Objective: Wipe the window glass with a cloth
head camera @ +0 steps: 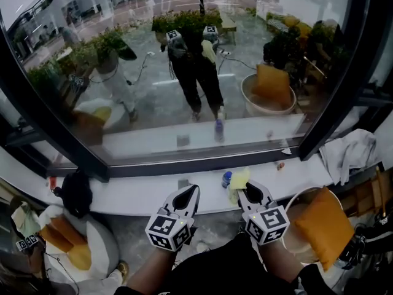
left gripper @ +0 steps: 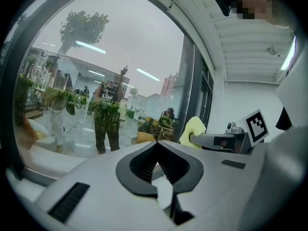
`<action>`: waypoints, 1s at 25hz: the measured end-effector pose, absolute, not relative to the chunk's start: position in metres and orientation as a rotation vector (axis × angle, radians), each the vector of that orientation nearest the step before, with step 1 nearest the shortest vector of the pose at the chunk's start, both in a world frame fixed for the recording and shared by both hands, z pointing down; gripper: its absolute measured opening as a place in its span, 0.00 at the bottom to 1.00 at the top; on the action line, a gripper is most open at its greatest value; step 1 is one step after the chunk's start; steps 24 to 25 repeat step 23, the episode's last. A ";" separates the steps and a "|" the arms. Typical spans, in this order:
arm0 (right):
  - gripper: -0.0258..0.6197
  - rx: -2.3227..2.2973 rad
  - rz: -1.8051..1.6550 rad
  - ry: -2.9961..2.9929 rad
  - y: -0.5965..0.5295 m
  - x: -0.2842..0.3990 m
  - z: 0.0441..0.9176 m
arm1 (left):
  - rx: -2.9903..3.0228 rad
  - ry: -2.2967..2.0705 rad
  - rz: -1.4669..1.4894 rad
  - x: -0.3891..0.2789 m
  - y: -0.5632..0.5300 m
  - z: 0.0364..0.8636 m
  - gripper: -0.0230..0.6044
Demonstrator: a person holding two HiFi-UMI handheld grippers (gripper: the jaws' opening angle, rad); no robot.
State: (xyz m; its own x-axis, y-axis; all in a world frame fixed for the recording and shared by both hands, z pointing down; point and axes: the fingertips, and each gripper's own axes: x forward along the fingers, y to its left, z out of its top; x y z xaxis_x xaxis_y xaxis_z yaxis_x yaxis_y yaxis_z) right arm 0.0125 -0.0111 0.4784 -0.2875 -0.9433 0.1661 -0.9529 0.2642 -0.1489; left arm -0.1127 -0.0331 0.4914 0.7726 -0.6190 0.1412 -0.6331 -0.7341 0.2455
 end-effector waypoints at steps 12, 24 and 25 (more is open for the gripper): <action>0.12 1.839 0.340 -2.470 -0.012 0.004 0.477 | 2.673 -0.984 0.068 -0.122 -0.033 0.493 0.05; 0.12 1.836 0.338 -2.469 -0.011 0.001 0.479 | 2.671 -0.985 0.064 -0.124 -0.031 0.495 0.05; 0.12 1.836 0.338 -2.469 -0.011 0.001 0.479 | 2.671 -0.985 0.064 -0.124 -0.031 0.495 0.05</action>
